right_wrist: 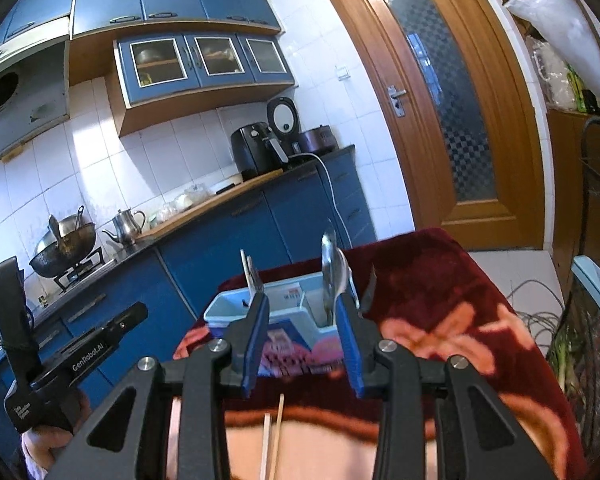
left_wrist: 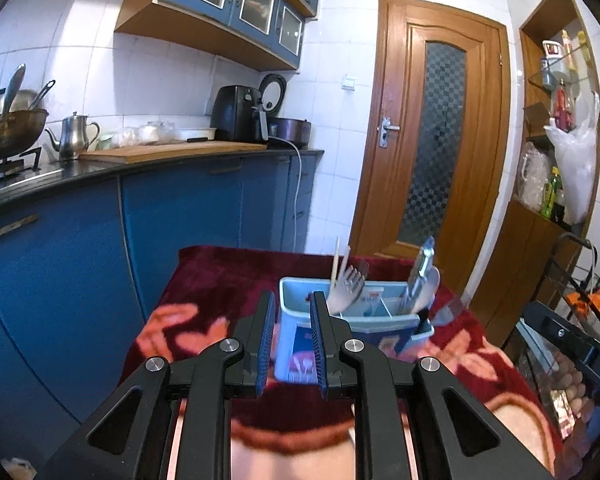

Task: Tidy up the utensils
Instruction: 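Move both open tools back toward the two chopsticks on the blanket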

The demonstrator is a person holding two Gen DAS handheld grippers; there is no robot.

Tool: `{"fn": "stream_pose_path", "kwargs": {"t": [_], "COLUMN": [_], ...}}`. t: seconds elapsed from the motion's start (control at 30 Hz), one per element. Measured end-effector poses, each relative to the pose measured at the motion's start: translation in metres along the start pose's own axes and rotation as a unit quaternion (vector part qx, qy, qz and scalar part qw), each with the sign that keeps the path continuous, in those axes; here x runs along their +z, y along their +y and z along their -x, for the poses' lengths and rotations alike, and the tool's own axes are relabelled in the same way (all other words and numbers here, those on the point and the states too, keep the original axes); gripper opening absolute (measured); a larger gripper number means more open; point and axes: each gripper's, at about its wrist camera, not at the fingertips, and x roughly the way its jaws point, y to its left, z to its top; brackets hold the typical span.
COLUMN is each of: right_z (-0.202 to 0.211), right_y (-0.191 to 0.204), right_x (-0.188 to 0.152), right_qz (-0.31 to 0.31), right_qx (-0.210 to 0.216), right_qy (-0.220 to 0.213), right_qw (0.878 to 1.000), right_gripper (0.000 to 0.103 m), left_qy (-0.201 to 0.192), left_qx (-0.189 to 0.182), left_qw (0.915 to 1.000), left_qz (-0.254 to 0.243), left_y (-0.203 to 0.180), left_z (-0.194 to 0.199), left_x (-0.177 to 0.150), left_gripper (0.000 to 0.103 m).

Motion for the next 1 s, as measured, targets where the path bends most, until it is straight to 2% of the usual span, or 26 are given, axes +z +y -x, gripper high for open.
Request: {"fn": "stream_pose_path", "kwargs": {"t": [0.17,0.4,0.73,1.0], "right_z": [0.015,0.025,0.024,0.020], "right_y": [-0.007,-0.020,-0.038,-0.051], "right_x": [-0.016,-0.043,-0.075,-0.090], "right_qz": [-0.005,-0.021,-0.022,-0.035], "right_qx": [-0.007,-0.012,-0.044,-0.043], "right_qy": [0.022,0.054,0.092,0.114], "right_qw": [1.000,0.998,0.995,0.992], "right_gripper": [0.037,0.038,0.038,0.038], "left_qy": [0.018,0.067,0.117,0.165], "left_qx": [-0.006,-0.016,-0.017,-0.027], "left_qw": [0.9998,0.9976,0.9929,0.9859], "left_qz": [0.000,0.002,-0.002,0.000], "left_y": [-0.003,-0.011,-0.017,-0.024], "left_z": [0.012,0.015,0.007,-0.010], "left_x": [-0.013,-0.039,-0.067,-0.085], "left_gripper": [0.018,0.018,0.018,0.018]}}
